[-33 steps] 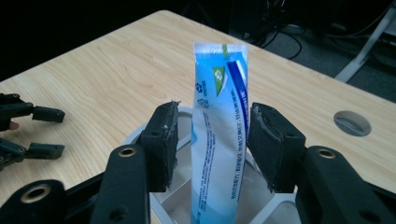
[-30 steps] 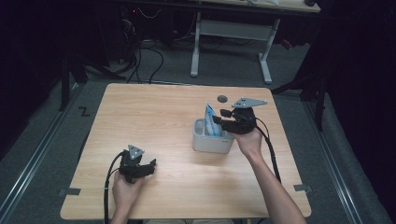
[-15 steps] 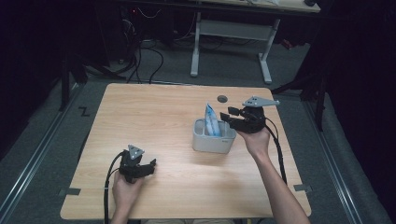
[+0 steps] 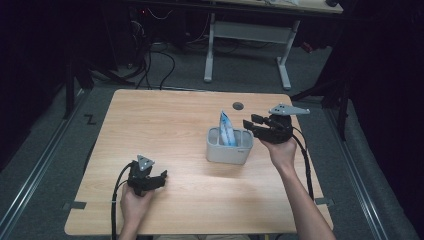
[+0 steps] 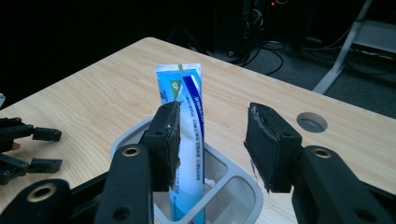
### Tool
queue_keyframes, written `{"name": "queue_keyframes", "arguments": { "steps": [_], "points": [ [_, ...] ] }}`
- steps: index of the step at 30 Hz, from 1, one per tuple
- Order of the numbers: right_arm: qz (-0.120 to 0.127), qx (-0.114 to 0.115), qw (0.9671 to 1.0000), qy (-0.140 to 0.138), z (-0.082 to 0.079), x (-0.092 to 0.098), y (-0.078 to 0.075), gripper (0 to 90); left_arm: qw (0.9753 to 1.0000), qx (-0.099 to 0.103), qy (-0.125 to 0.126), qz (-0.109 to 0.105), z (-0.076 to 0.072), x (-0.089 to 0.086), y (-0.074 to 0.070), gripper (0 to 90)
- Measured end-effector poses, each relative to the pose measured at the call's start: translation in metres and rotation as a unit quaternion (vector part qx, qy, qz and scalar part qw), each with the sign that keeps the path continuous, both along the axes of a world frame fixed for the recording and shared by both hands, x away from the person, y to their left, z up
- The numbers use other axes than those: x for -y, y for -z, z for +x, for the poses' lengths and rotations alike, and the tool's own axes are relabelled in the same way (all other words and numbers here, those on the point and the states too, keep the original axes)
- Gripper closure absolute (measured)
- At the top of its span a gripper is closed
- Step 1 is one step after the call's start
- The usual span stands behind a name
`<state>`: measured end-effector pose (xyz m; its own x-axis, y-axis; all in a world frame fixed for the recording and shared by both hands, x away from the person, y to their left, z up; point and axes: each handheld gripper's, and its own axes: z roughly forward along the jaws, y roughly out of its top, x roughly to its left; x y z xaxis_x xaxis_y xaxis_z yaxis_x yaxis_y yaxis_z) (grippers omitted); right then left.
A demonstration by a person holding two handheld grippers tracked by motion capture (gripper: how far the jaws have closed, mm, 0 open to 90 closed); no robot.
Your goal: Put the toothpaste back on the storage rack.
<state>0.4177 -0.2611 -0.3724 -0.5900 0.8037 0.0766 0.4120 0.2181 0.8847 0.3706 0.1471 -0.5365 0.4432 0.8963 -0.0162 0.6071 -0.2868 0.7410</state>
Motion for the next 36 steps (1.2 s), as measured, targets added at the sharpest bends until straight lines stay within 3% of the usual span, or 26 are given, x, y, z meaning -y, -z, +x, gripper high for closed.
{"name": "queue_keyframes", "arguments": {
  "steps": [3,15,36],
  "points": [
    [0.008,0.008,0.9999,0.004,-0.003,0.005,0.000,55.4,1.0000,0.000,0.000,0.000,0.000,0.000,0.000,25.3],
    [0.031,0.006,0.9991,0.028,-0.012,0.033,0.005,56.1,1.0000,0.000,0.000,0.000,0.000,0.000,0.000,25.3],
    [0.042,0.010,0.9977,0.051,-0.031,0.065,0.006,56.2,1.0000,0.000,0.000,0.000,0.000,0.000,0.000,25.3]
  ]
}}
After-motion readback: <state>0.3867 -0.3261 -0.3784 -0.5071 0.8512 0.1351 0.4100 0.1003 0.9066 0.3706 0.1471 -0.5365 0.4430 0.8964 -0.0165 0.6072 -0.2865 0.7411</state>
